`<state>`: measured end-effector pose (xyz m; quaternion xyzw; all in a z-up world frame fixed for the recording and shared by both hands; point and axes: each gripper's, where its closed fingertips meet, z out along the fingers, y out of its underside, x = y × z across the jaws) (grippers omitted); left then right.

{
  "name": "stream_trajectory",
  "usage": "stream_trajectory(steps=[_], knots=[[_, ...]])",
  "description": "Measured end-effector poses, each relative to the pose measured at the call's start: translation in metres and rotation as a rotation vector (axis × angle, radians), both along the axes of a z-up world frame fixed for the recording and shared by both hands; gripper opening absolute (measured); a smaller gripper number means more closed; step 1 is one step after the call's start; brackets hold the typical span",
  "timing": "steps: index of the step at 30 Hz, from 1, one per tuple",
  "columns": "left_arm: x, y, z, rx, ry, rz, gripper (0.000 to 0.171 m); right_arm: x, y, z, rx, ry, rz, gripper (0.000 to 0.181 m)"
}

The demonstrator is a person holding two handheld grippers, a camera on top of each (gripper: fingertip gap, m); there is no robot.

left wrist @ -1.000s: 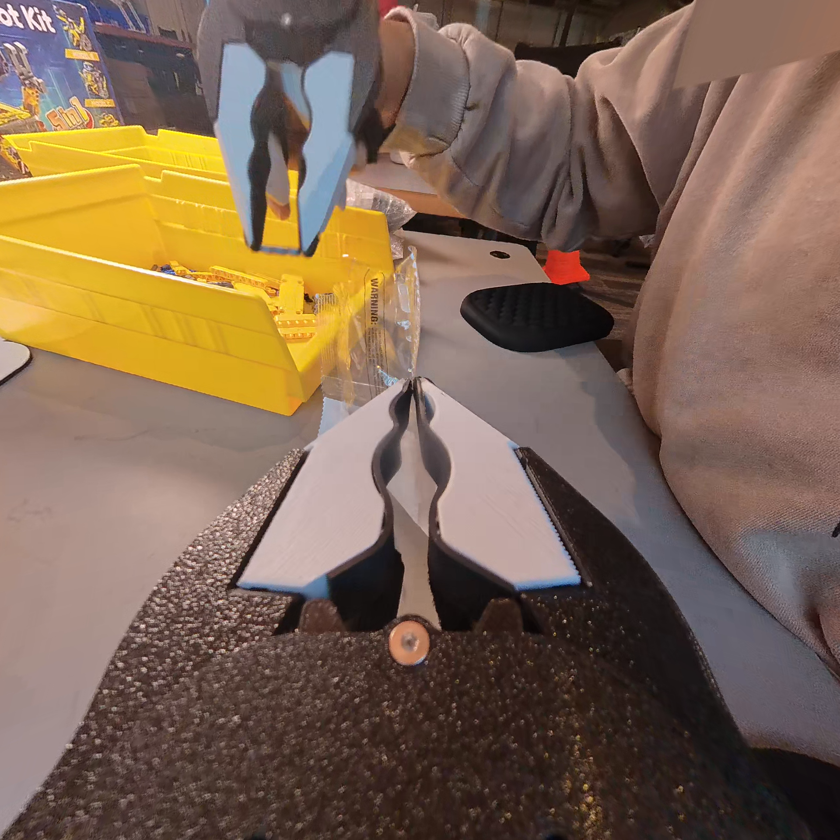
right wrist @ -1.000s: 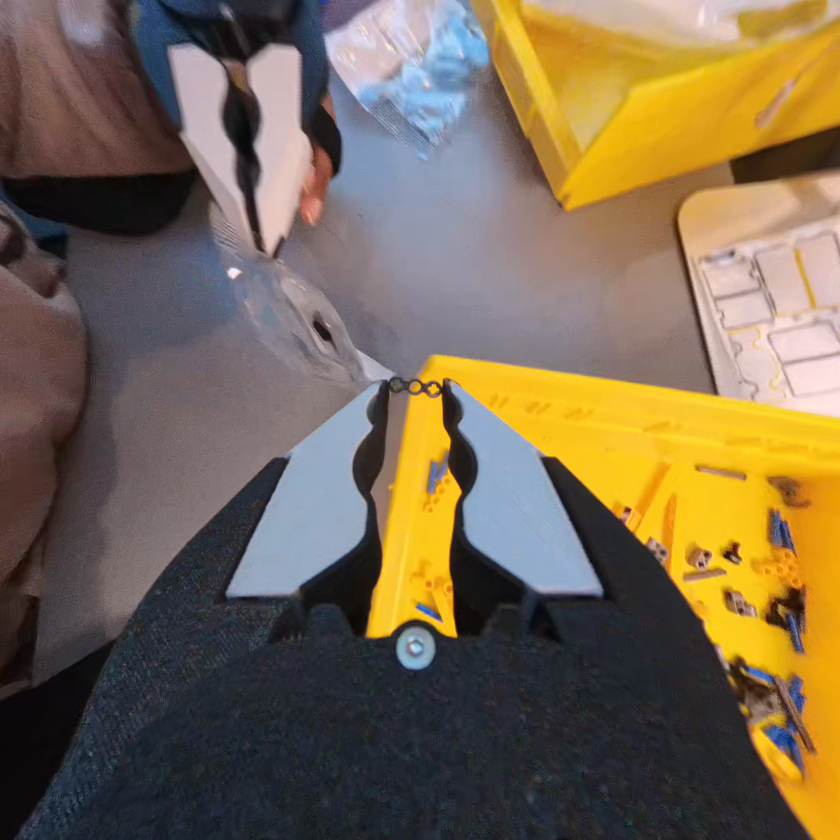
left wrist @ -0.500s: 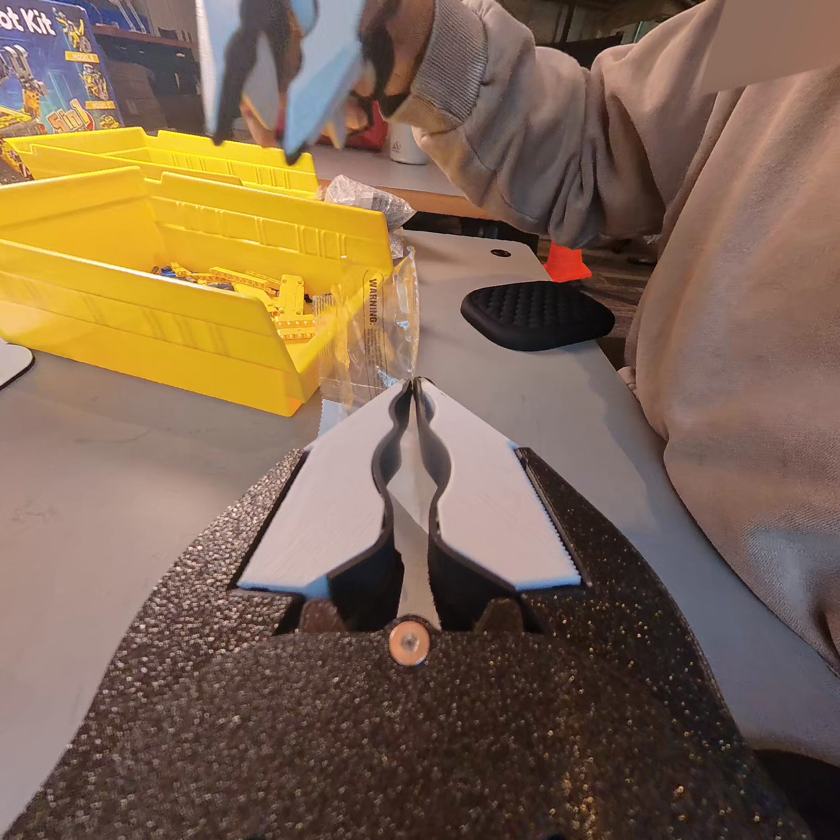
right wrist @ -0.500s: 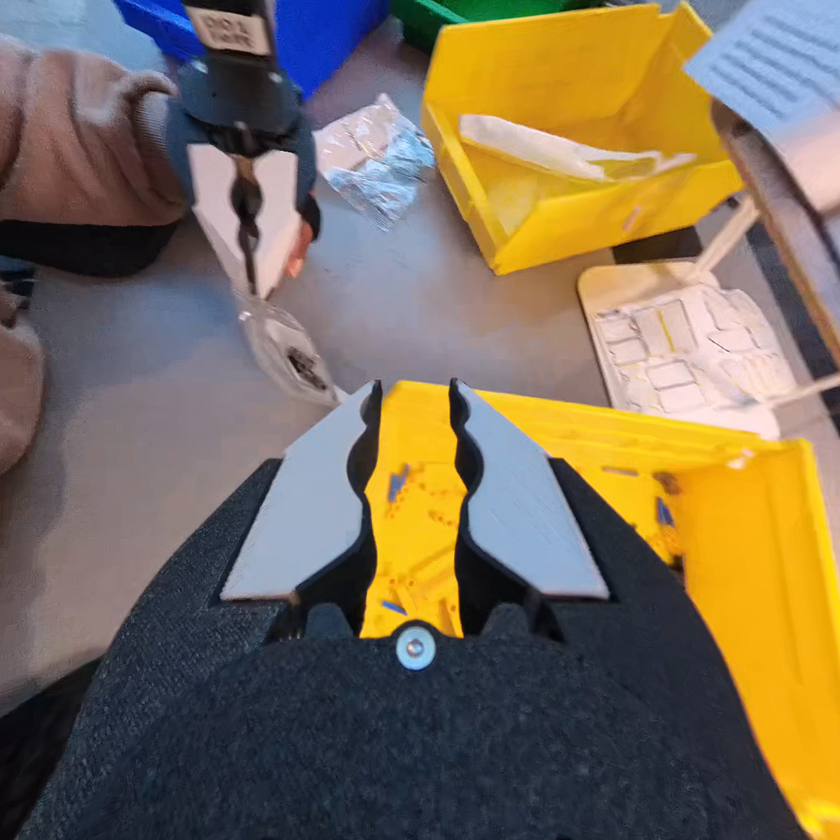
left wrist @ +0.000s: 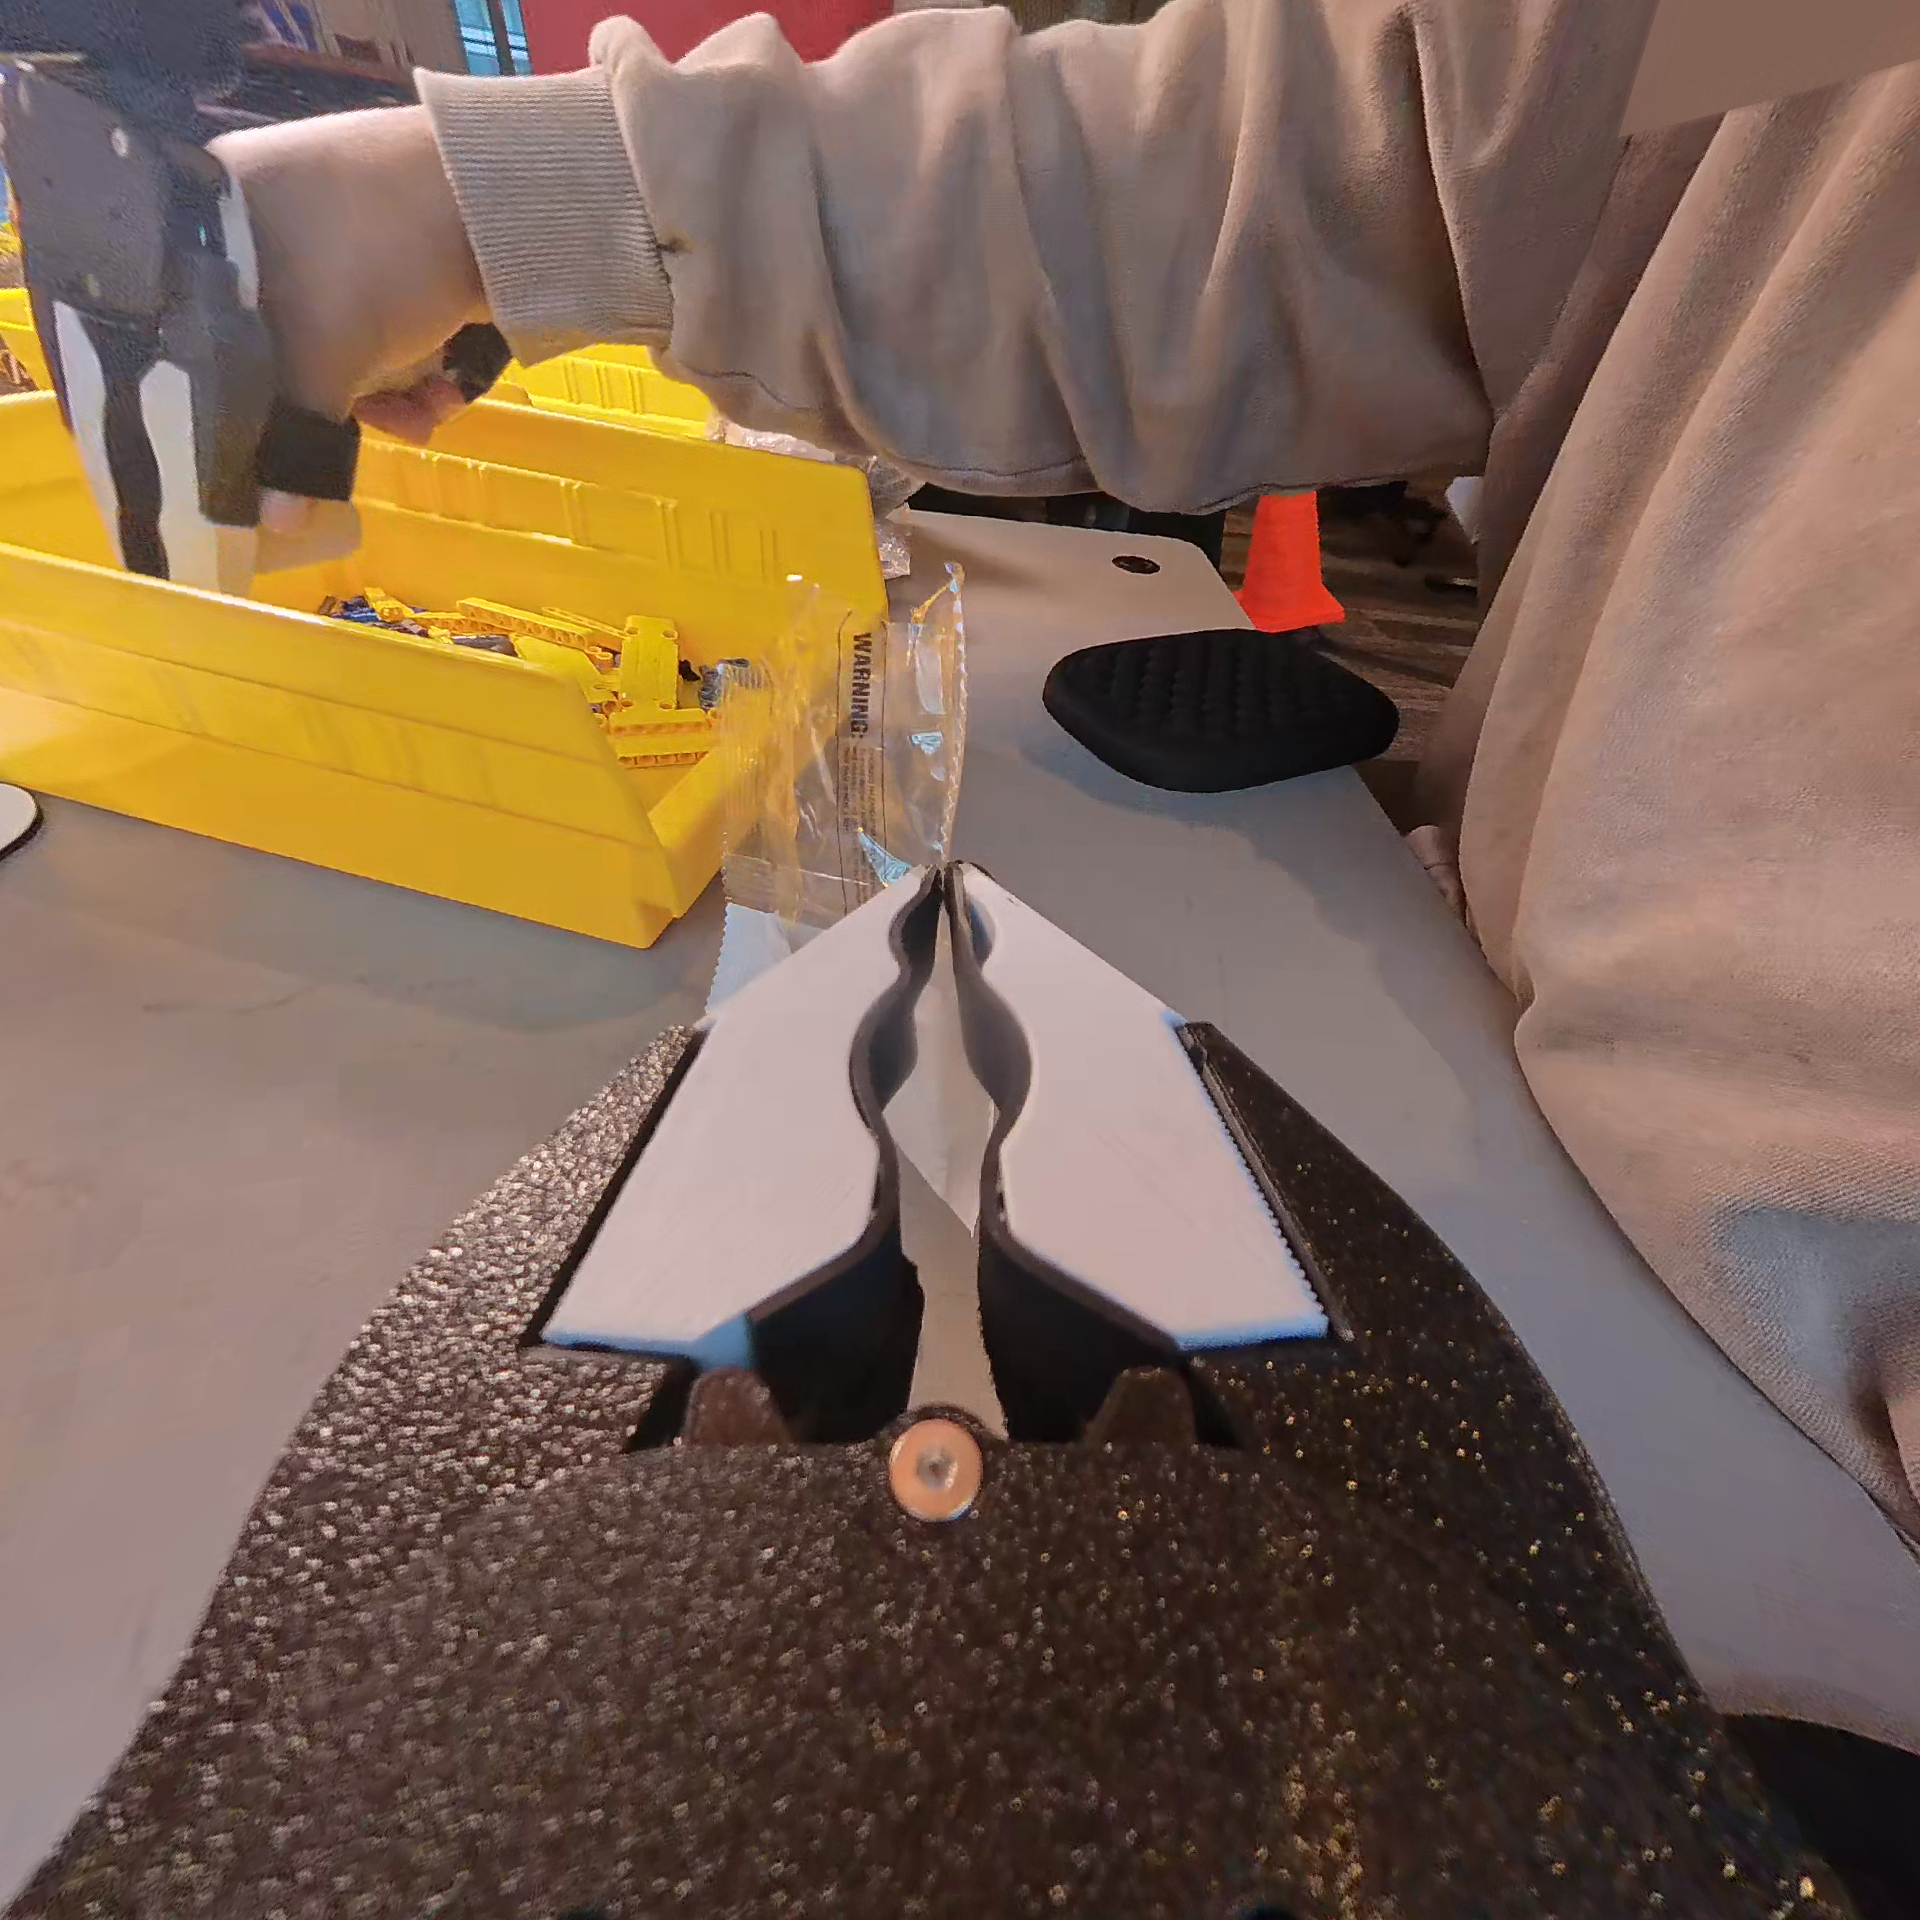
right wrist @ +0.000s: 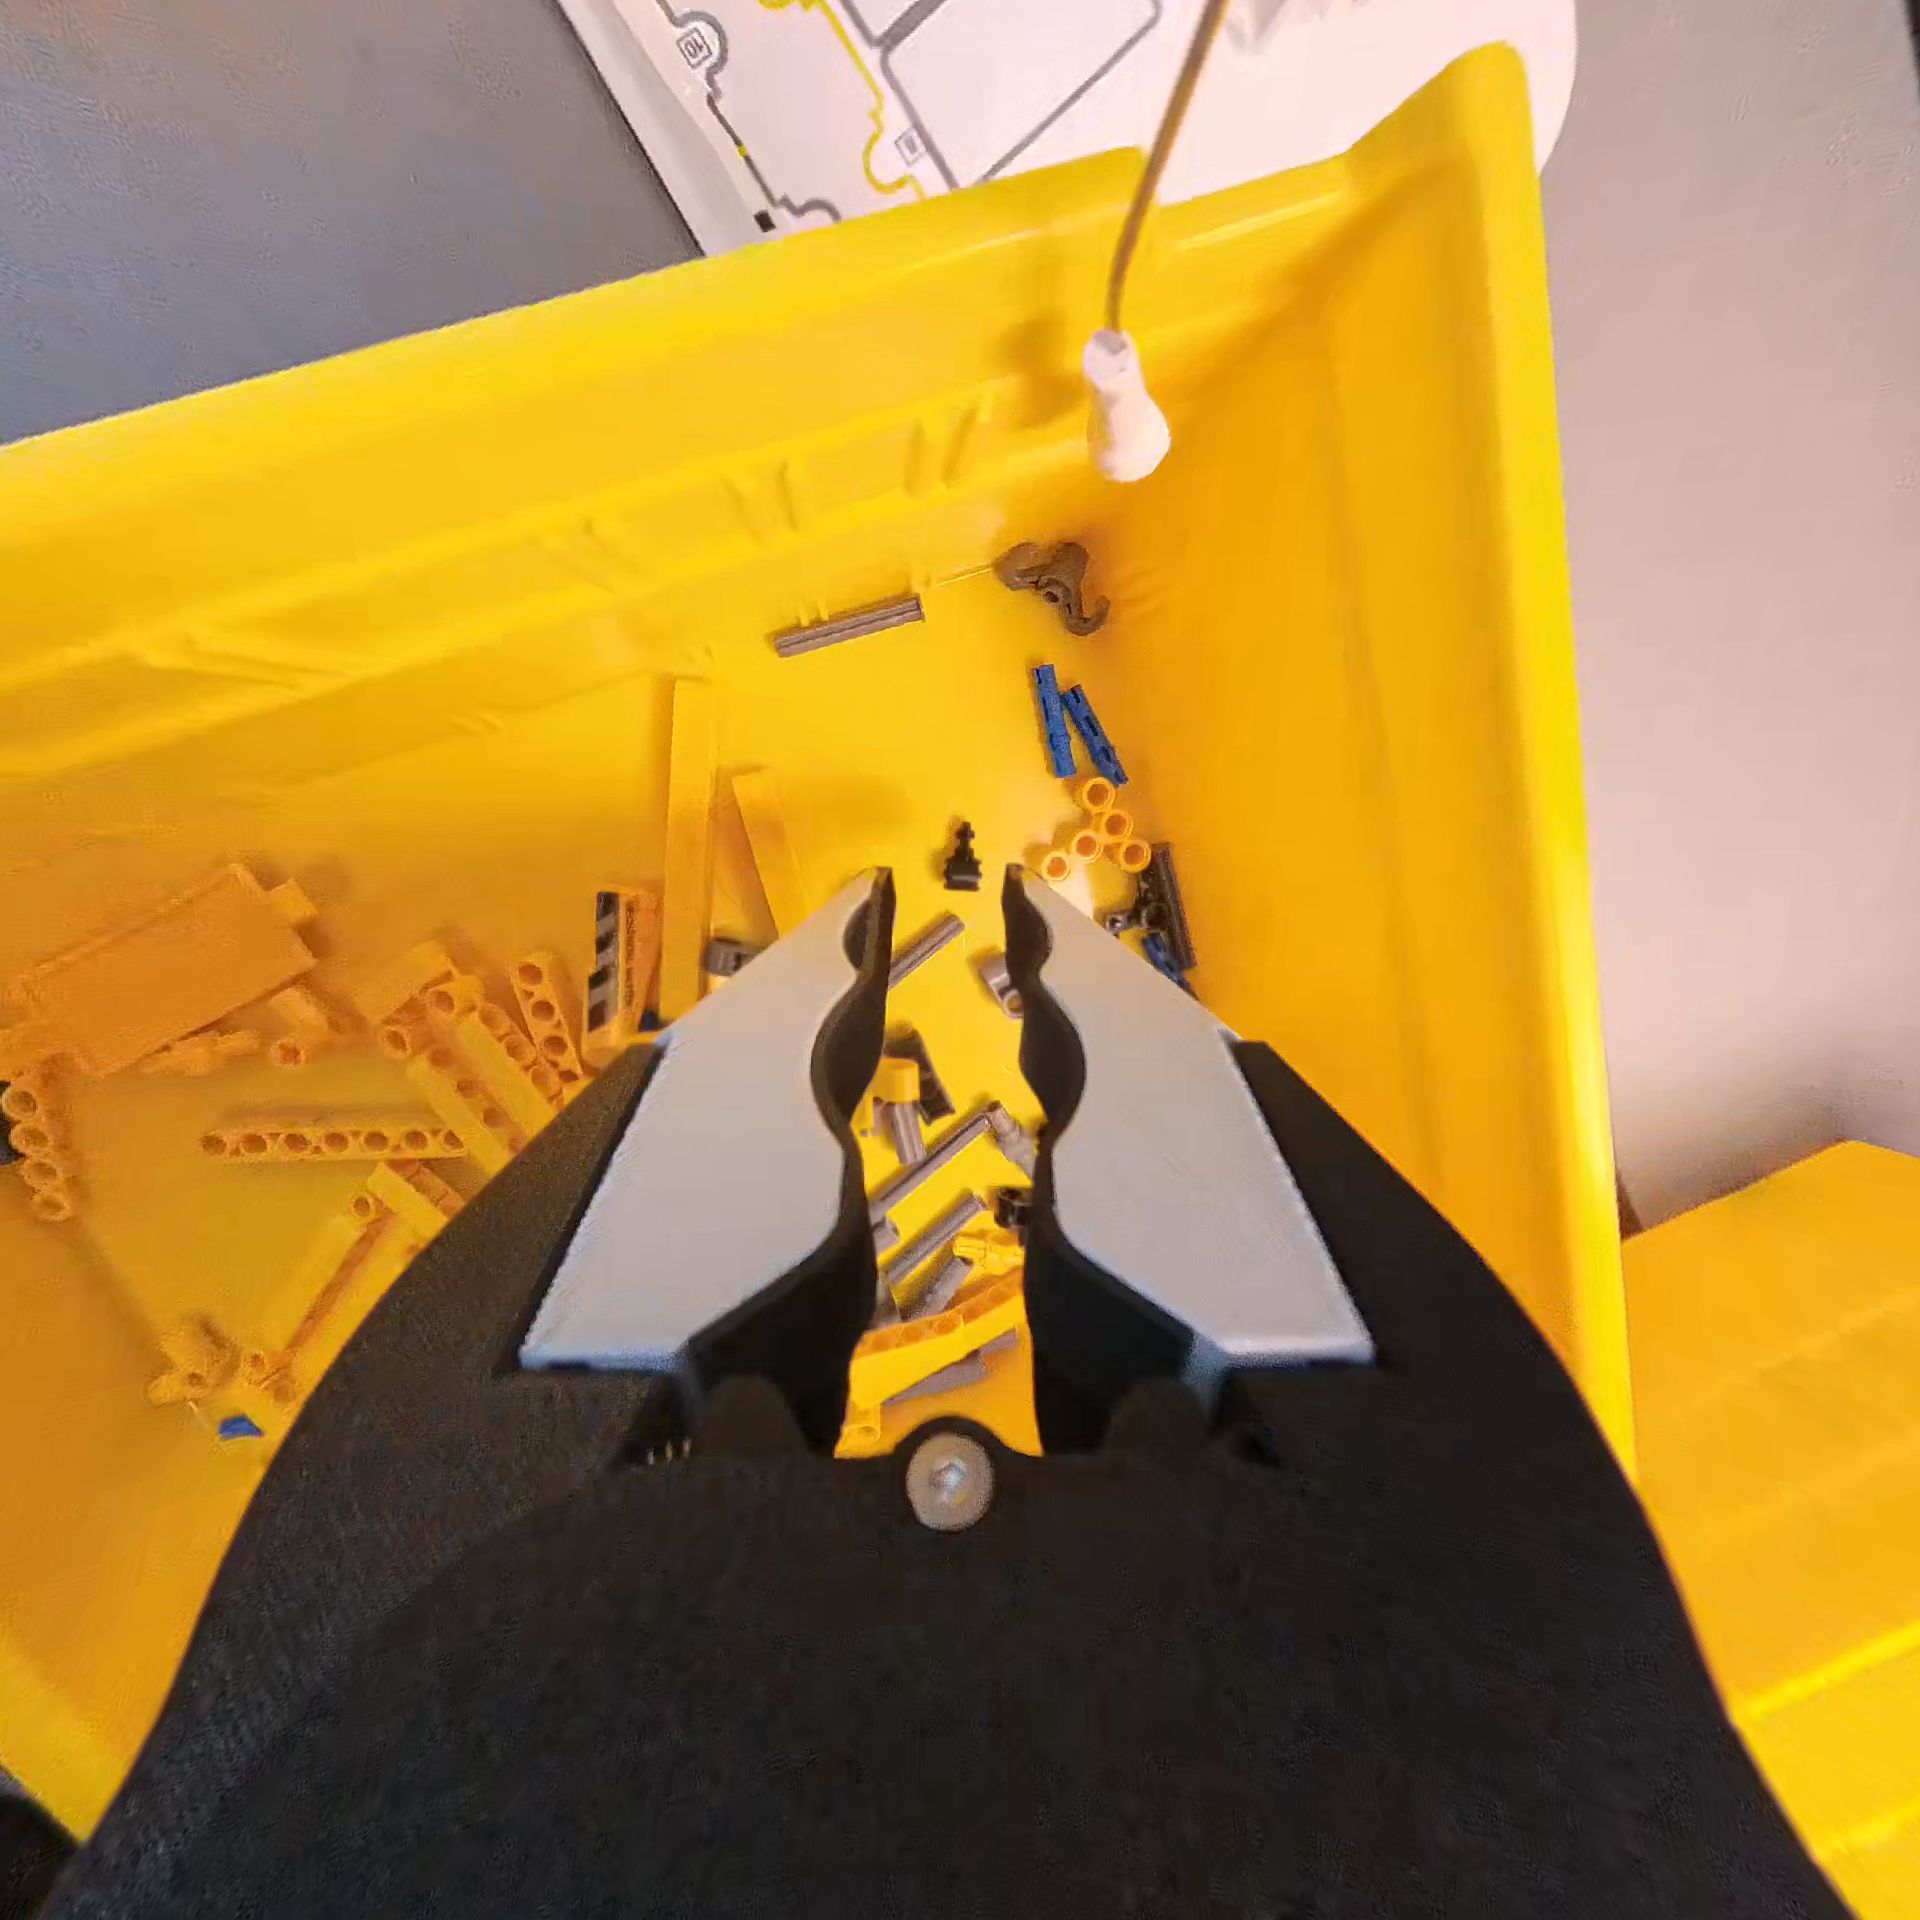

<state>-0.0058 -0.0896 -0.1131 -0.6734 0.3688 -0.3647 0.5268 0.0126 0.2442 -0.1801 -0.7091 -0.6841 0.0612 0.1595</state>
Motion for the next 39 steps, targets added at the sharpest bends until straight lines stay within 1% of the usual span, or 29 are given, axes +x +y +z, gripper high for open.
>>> stream_trajectory(steps=[2,5,8,10,11,13,15,16,18,22,24,25,27,30,33,35,37,38,39], knots=[[0.0,0.0,0.0,0.001,0.0,-0.001,0.0,0.0,0.006,-0.009,-0.02,-0.023,-0.039,0.02],[-0.001,0.0,0.002,0.003,-0.005,-0.001,0.0,0.002,0.005,-0.017,-0.076,-0.033,-0.078,0.017],[-0.001,0.0,0.002,0.002,-0.005,-0.002,0.0,0.005,0.006,-0.022,-0.092,-0.039,-0.089,0.014],[-0.001,0.0,0.001,0.0,-0.005,-0.004,0.0,0.005,0.004,-0.025,-0.107,-0.029,-0.088,0.007],[-0.001,0.0,0.001,0.0,-0.004,-0.003,0.0,0.005,0.004,-0.027,-0.107,-0.024,-0.085,0.007],[-0.001,0.0,0.001,0.002,-0.004,0.001,0.0,0.003,0.001,-0.025,-0.118,0.003,-0.074,0.007],[-0.002,0.002,0.002,0.007,-0.005,0.012,0.0,0.003,-0.007,-0.013,-0.132,0.046,-0.048,0.007],[-0.003,0.002,0.002,0.008,-0.006,0.018,0.0,0.001,-0.018,-0.002,-0.145,0.082,-0.009,0.006],[-0.005,0.004,0.003,0.013,-0.01,0.031,0.0,-0.003,-0.054,0.027,-0.189,0.18,0.11,0.007],[-0.008,0.008,0.004,0.015,-0.024,0.054,0.0,-0.003,-0.155,0.09,-0.292,0.381,0.401,0.007],[-0.009,0.009,0.004,0.017,-0.027,0.062,0.0,-0.001,-0.202,0.111,-0.329,0.437,0.525,0.007],[-0.009,0.01,0.004,0.017,-0.028,0.064,0.0,-0.001,-0.221,0.116,-0.336,0.451,0.57,0.007],[-0.009,0.01,0.004,0.017,-0.028,0.069,0.0,-0.003,-0.247,0.117,-0.335,0.45,0.624,0.007],[-0.009,0.011,0.004,0.02,-0.025,0.076,0.0,-0.008,-0.269,0.105,-0.338,0.419,0.664,0.007],[-0.01,0.011,0.005,0.023,-0.024,0.079,0.0,-0.012,-0.274,0.092,-0.332,0.4,0.664,0.012],[-0.011,0.011,0.006,0.025,-0.026,0.082,0.0,-0.012,-0.271,0.095,-0.342,0.42,0.64,0.016],[-0.012,0.011,0.007,0.026,-0.027,0.082,0.0,-0.012,-0.25,0.105,-0.319,0.454,0.577,0.016],[-0.012,0.011,0.007,0.026,-0.027,0.081,0.0,-0.013,-0.231,0.109,-0.285,0.466,0.522,0.016],[-0.012,0.011,0.007,0.026,-0.028,0.08,0.0,-0.012,-0.203,0.109,-0.232,0.45,0.449,0.016]])
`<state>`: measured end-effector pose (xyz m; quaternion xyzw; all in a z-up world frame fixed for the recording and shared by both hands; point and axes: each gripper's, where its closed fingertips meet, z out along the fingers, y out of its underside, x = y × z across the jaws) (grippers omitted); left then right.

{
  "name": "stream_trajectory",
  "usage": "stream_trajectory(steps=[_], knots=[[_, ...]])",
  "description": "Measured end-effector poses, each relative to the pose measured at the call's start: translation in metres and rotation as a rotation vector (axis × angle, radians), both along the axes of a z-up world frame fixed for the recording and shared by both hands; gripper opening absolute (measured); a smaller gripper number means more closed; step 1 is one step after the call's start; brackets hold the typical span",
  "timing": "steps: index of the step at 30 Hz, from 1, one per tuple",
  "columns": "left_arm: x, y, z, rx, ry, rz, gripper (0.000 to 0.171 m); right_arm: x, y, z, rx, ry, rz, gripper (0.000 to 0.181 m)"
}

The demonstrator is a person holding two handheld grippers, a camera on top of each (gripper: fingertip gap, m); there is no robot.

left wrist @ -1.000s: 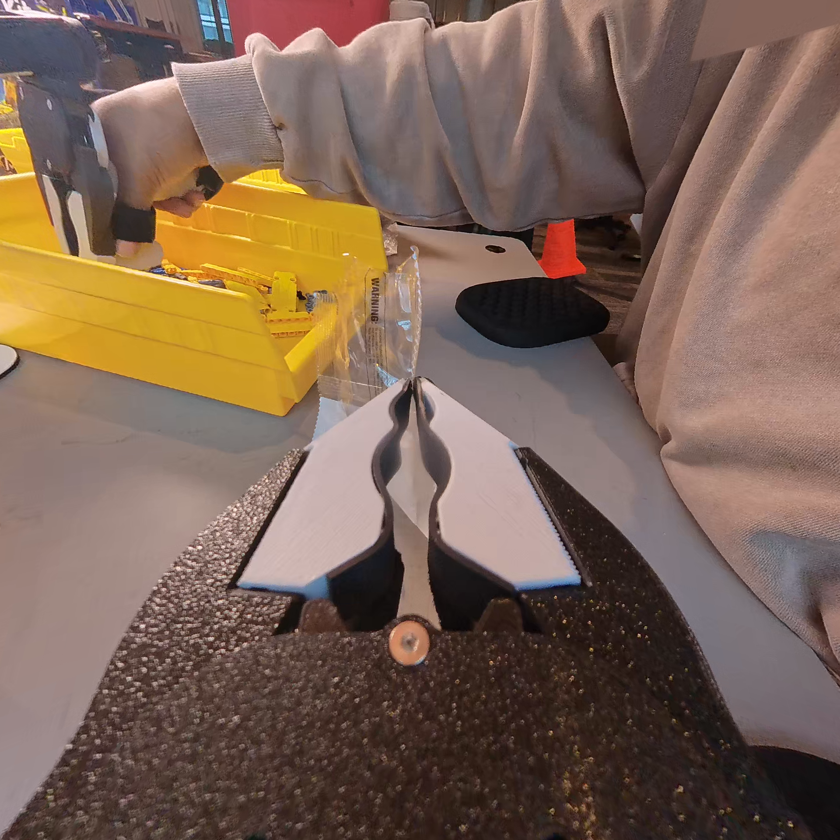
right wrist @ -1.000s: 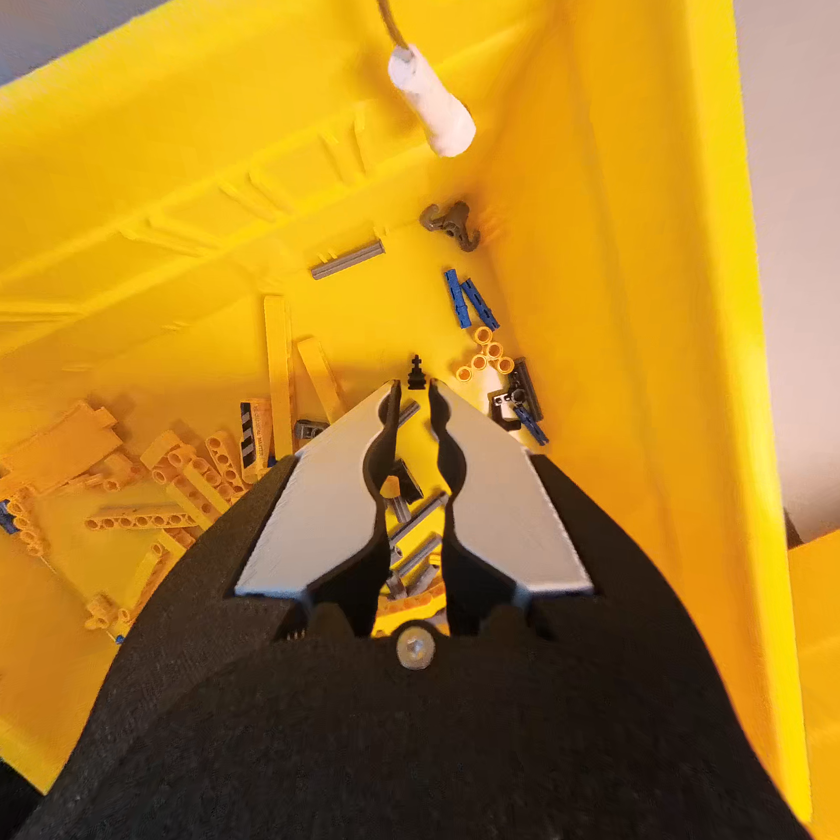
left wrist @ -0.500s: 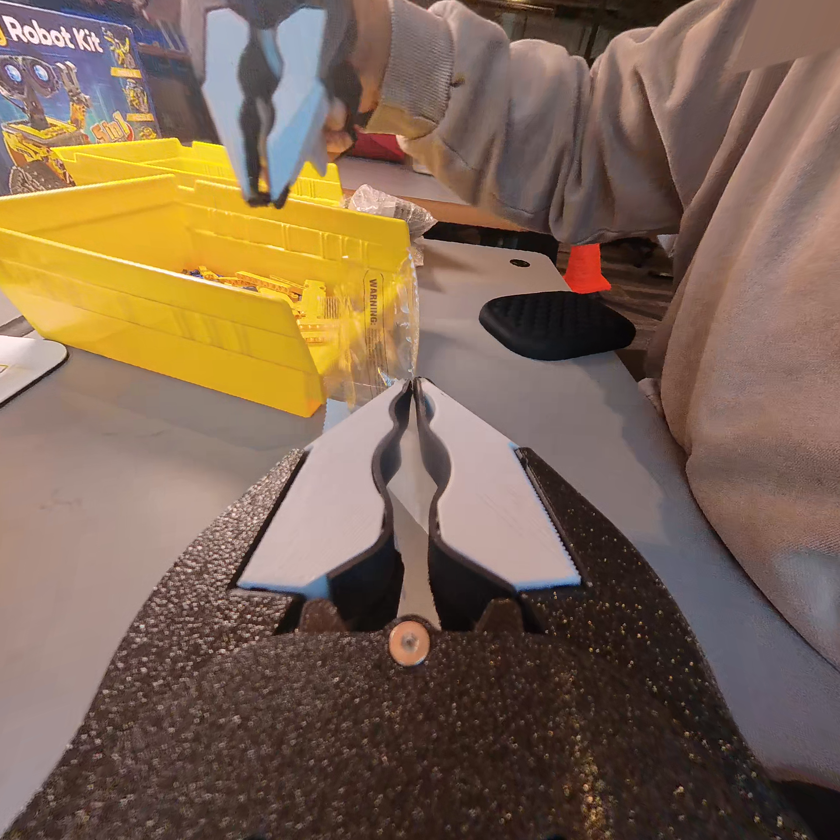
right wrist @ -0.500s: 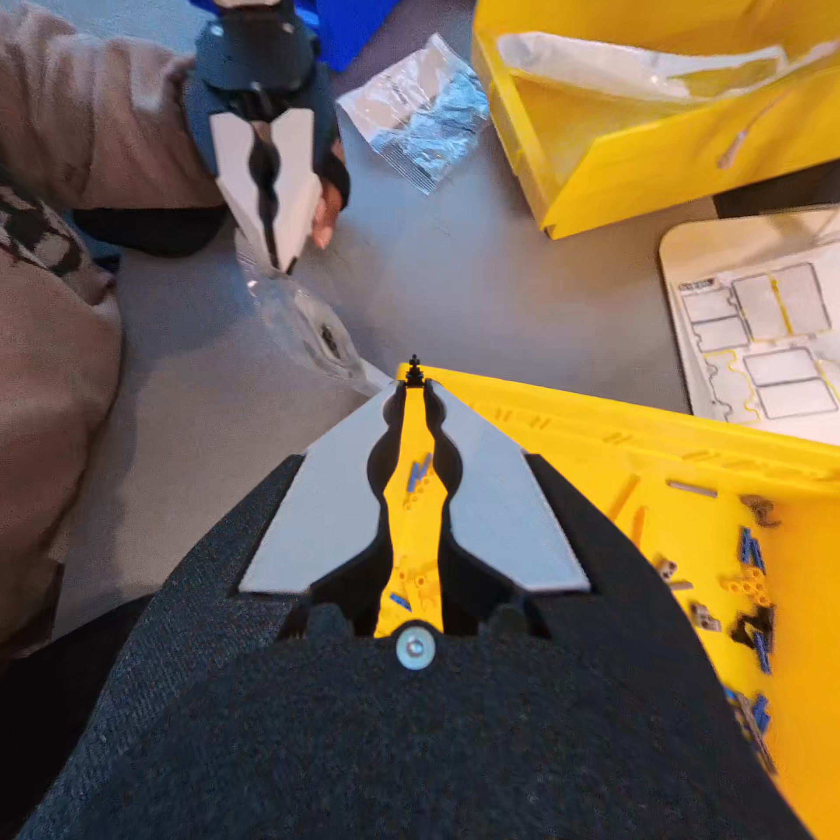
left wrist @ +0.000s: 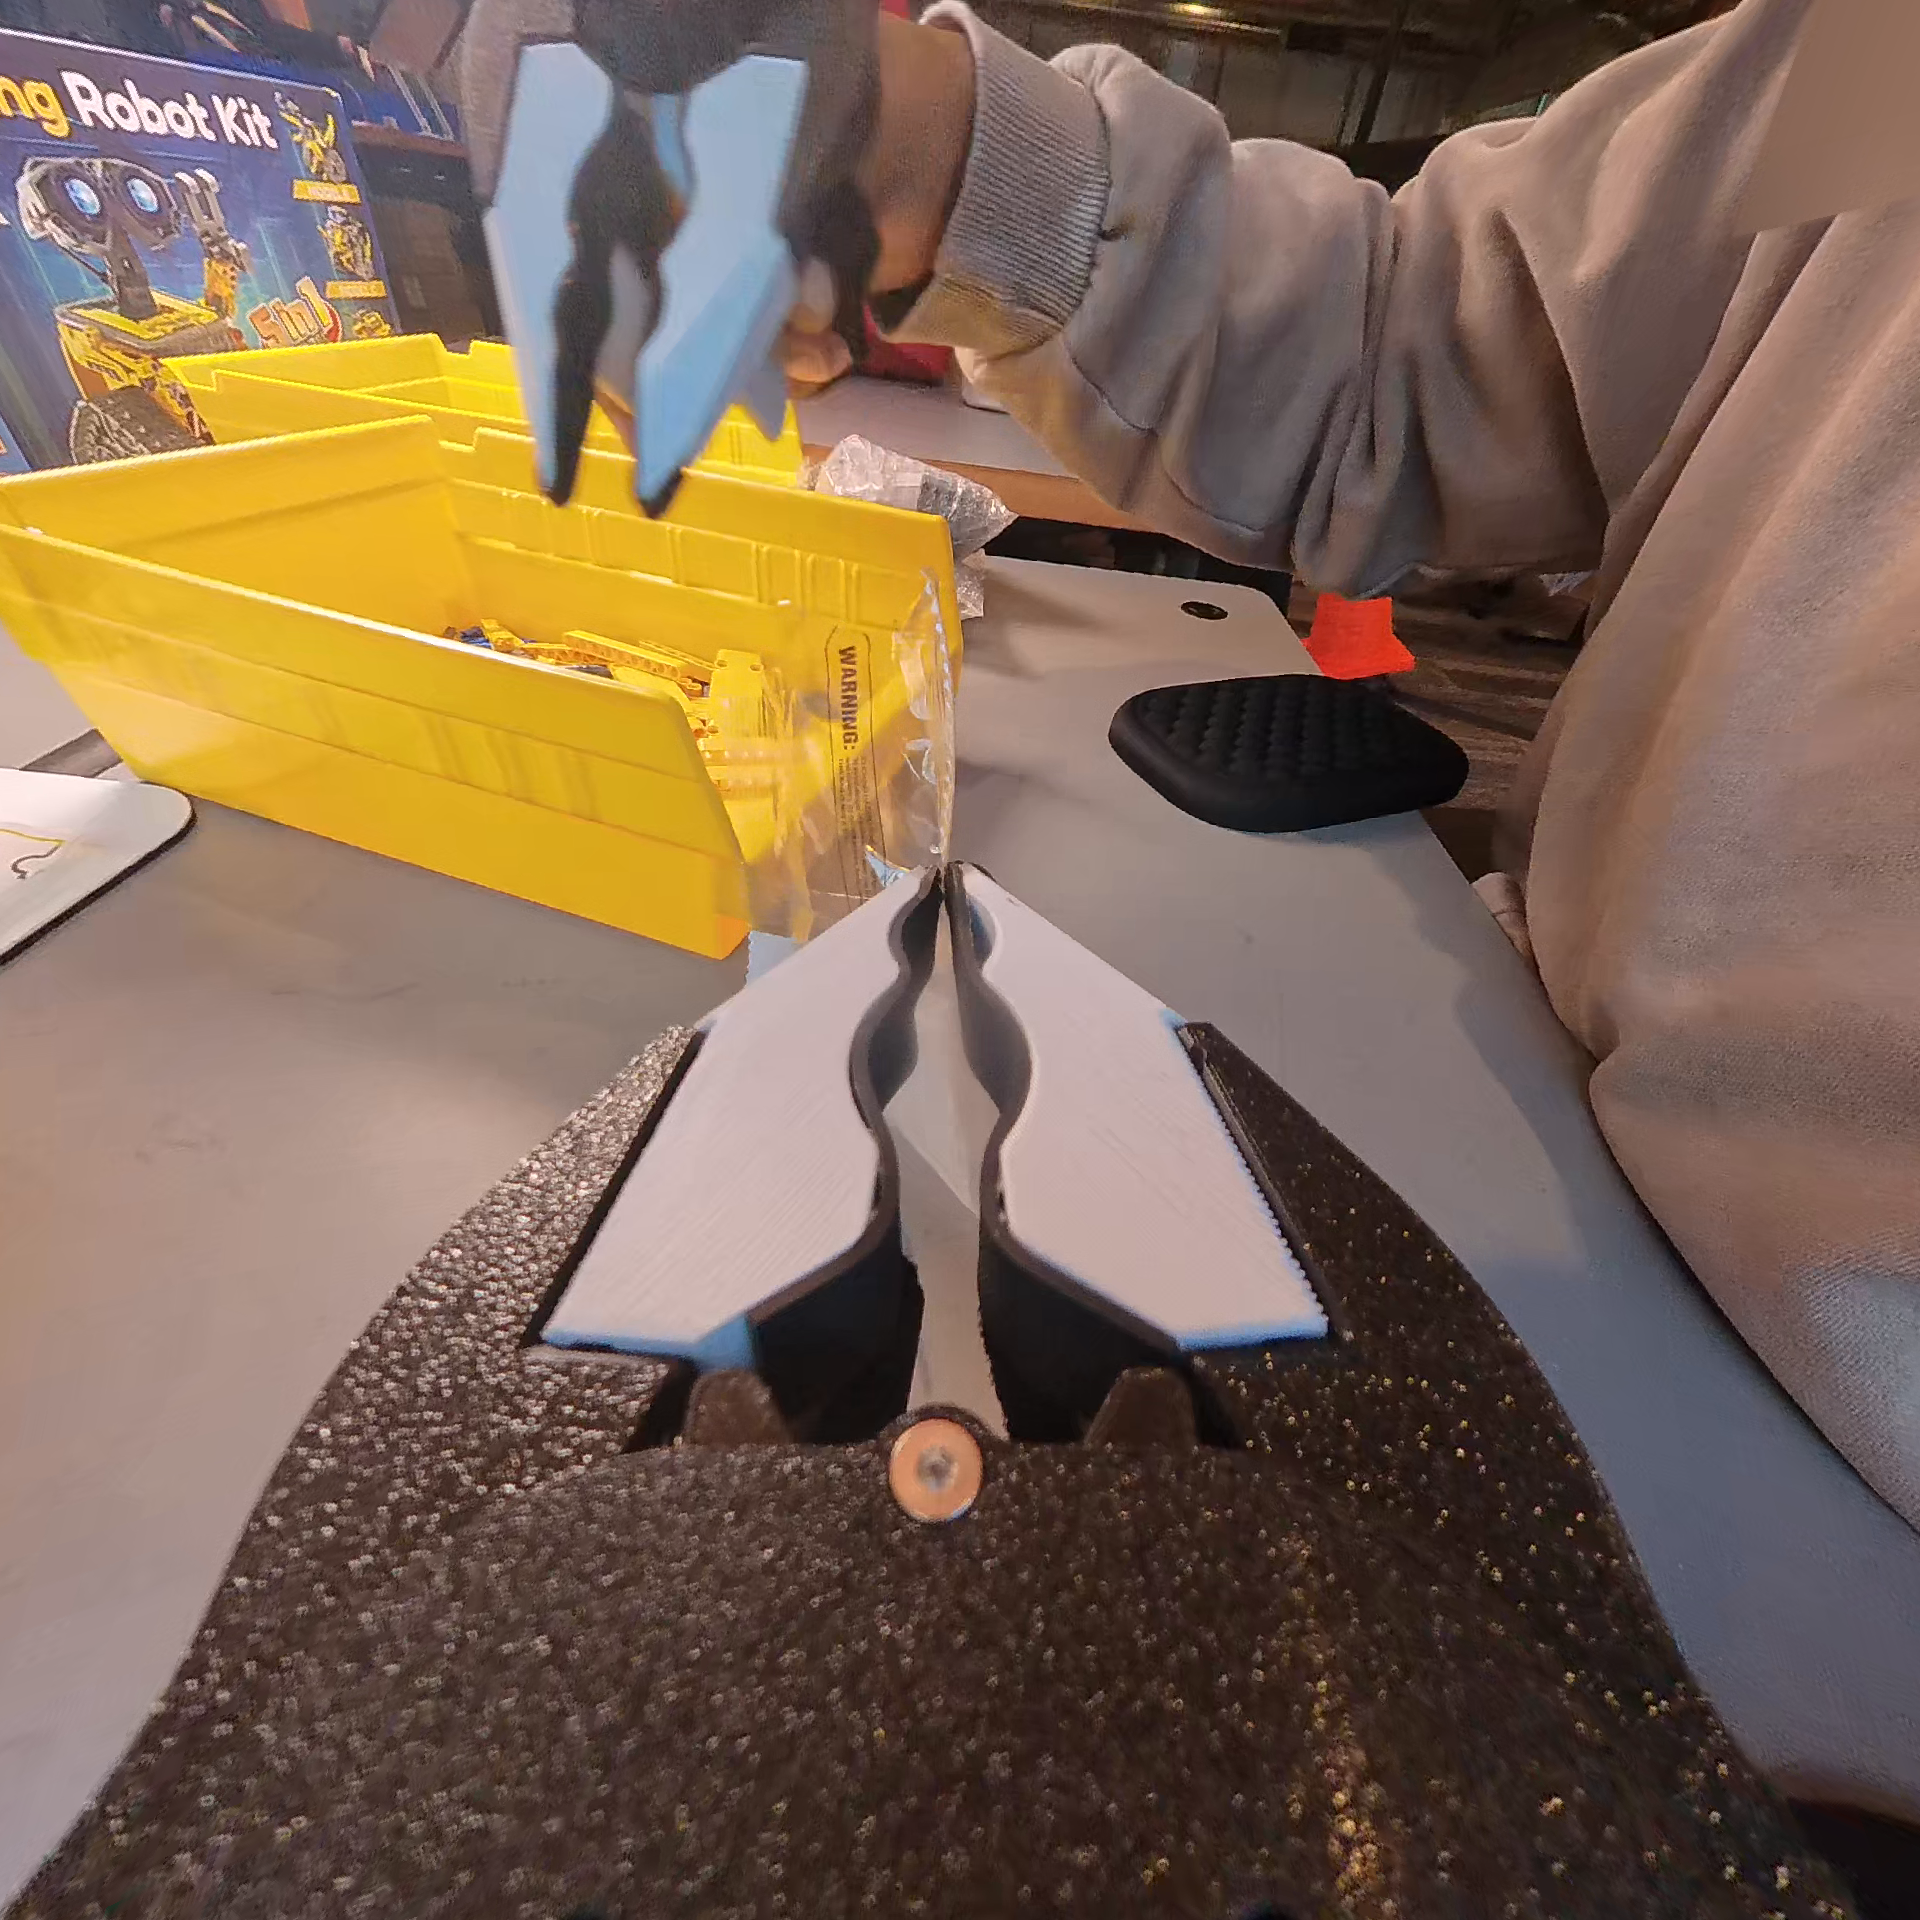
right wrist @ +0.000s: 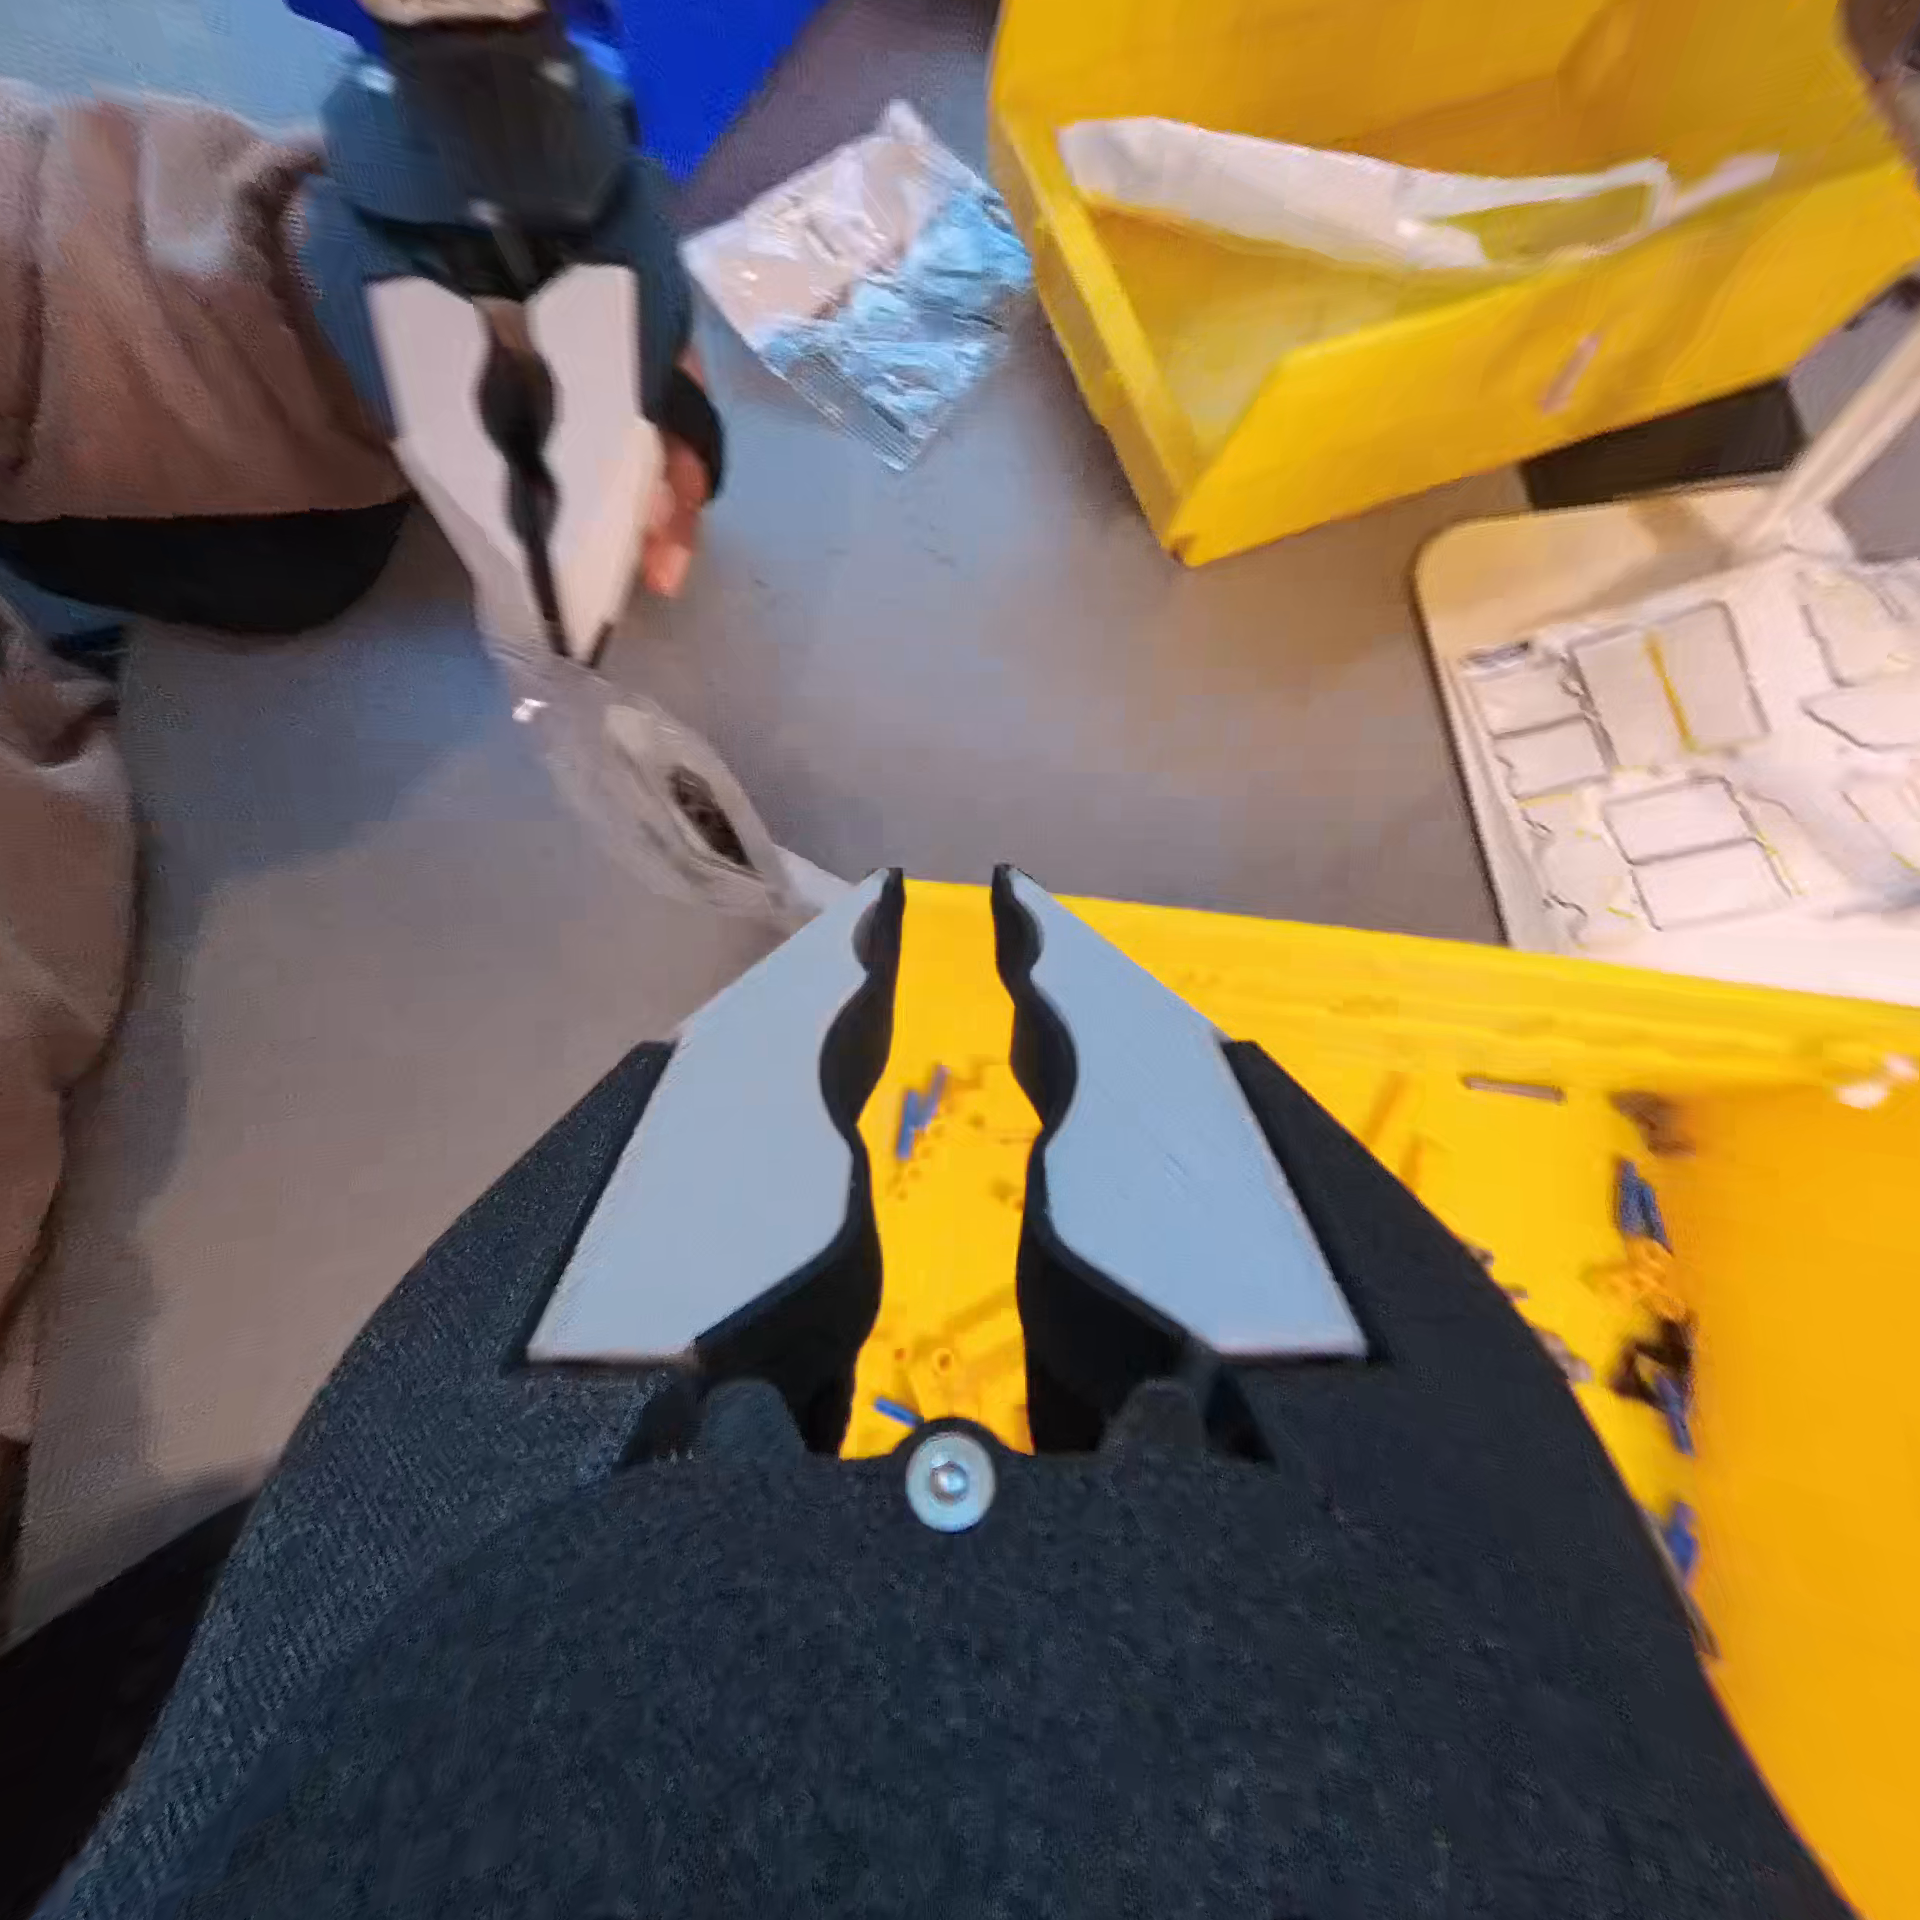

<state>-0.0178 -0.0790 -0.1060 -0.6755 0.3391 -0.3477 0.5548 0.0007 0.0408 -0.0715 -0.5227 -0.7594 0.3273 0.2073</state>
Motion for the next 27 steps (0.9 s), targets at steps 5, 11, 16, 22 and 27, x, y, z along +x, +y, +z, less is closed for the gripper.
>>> stream_trajectory(steps=[5,11,16,22,27], knots=[[0.002,-0.001,0.0,0.0,0.005,-0.007,0.0,0.032,0.144,-0.056,0.342,-0.296,-0.3,0.018],[0.001,-0.001,-0.001,-0.003,0.005,-0.005,0.0,0.036,0.144,-0.115,0.32,-0.504,-0.188,0.017],[0.003,-0.002,-0.002,-0.004,0.008,-0.013,0.0,0.036,0.16,-0.133,0.354,-0.559,-0.216,0.007],[0.003,-0.002,-0.001,-0.002,0.01,-0.017,0.0,0.033,0.149,-0.132,0.269,-0.528,-0.175,0.018],[0.004,-0.003,-0.002,-0.007,0.014,-0.021,0.0,0.029,0.152,-0.137,0.252,-0.533,-0.17,0.013]])
